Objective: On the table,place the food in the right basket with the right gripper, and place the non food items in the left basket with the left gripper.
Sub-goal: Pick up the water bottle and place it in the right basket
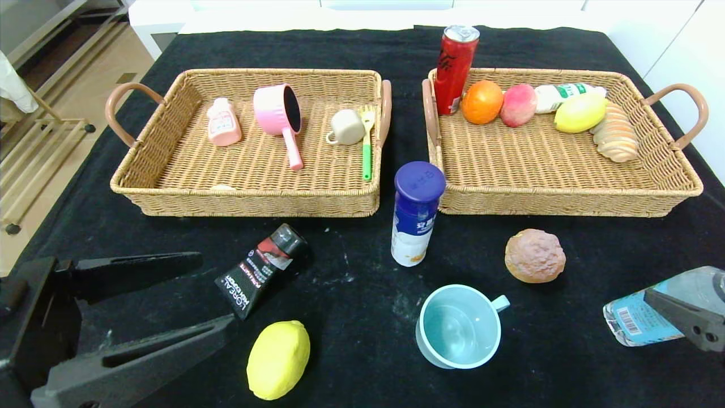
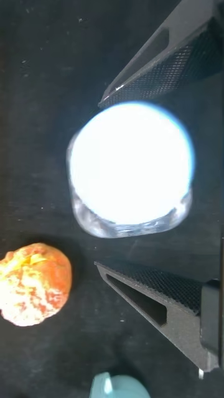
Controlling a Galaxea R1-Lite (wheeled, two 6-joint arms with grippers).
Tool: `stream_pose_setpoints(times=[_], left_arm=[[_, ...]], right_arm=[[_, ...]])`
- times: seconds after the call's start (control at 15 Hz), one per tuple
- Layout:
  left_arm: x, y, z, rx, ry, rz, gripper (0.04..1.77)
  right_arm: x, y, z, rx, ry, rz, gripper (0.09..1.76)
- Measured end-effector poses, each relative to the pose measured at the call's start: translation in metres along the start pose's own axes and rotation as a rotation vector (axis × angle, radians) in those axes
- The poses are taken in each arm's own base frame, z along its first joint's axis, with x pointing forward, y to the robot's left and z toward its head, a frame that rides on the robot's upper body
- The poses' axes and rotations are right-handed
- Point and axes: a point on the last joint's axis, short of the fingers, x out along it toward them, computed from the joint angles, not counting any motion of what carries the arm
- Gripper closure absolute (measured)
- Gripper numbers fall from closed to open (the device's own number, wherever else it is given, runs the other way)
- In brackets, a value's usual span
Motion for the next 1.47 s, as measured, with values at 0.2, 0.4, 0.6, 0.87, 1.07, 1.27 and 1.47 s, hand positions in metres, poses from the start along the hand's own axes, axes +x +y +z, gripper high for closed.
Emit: stream_pose_setpoints(times=[0.2, 0.4, 0.6, 0.87, 1.07, 1.27, 1.47], left_arm=[[0.0, 0.0, 0.0, 0.001, -0.002, 0.0, 0.09], [-0.001, 0.0, 0.0, 0.004, -0.003, 0.0, 0.09], [-0.001, 0.0, 0.0, 0.012, -0.004, 0.0, 0.09], [-0.002, -0.001, 0.0, 0.013, -0.006, 0.0, 0.09], [-0.003, -0.001, 0.0, 0.014, -0.008, 0.0, 0.09], [-0.003, -0.001, 0.0, 0.015, -0.009, -0.001, 0.09], [-0.003, -0.001, 0.0, 0.015, -0.008, 0.0, 0.09]], right_arm=[[0.01, 0.001, -0.002, 0.004, -0.013, -0.004, 0.14], [0.014, 0.001, -0.005, 0.002, 0.001, -0.012, 0.14], [0.015, 0.001, -0.005, 0.001, 0.006, -0.014, 0.14], [0.015, 0.001, -0.005, 0.002, 0.006, -0.015, 0.69], [0.014, 0.001, -0.006, 0.001, 0.009, -0.015, 0.76], [0.014, 0.001, -0.007, 0.001, 0.011, -0.015, 0.76], [0.014, 0.001, -0.007, 0.0, 0.01, -0.015, 0.76]])
